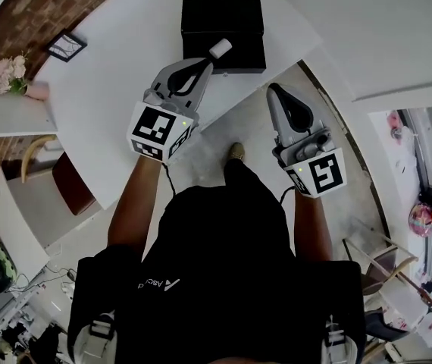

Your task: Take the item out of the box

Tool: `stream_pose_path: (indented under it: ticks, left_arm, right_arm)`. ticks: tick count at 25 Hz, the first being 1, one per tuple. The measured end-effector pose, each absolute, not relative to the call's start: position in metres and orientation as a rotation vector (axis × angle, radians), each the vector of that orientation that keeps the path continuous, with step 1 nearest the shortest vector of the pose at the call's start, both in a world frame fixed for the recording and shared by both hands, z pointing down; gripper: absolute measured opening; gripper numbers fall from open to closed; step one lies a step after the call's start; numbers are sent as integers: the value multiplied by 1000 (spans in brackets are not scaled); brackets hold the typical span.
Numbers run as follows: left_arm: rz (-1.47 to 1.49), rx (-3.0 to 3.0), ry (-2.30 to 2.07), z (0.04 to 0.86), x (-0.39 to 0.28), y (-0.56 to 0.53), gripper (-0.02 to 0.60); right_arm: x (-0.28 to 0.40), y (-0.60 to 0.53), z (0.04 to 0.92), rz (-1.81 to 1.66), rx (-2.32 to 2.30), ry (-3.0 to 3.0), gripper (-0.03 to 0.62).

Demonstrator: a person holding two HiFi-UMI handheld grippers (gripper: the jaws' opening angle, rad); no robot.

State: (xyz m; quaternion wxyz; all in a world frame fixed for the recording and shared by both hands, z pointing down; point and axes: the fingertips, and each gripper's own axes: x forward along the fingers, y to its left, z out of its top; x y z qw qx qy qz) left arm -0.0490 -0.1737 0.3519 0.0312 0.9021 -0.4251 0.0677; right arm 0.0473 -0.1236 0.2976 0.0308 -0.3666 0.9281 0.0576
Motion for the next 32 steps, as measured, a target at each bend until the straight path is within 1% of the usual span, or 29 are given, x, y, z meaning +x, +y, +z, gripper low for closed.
stream_pose_path:
  ticks: [9, 13, 17, 20, 23, 29, 32]
  left_arm:
    - [610, 2572, -1380, 424, -30, -260, 9]
    - [862, 2483, -1319, 466, -26, -284, 82]
    - [1064, 2401, -1221, 504, -25, -296, 134]
    - [1140, 2347, -1160, 523, -25, -305, 173]
    - [1189, 2302, -1103, 539, -26, -312, 195]
    - [1298, 2226, -1034, 567, -32, -323, 202]
    - [1304, 2206, -1005, 580, -31, -327, 202]
  right_arm:
    - [89, -198, 315, 89, -1016, 2927, 0]
    - [98, -219, 317, 85, -978, 2920, 0]
    - [99, -234, 320, 56, -971, 2926, 0]
    - [94, -243, 327, 27, -980, 2947, 0]
    - [89, -250, 334, 18, -992, 2955, 0]
    - [87, -260, 341, 9, -1049, 2929, 0]
    - [87, -260, 342, -7, -1071, 2925, 0]
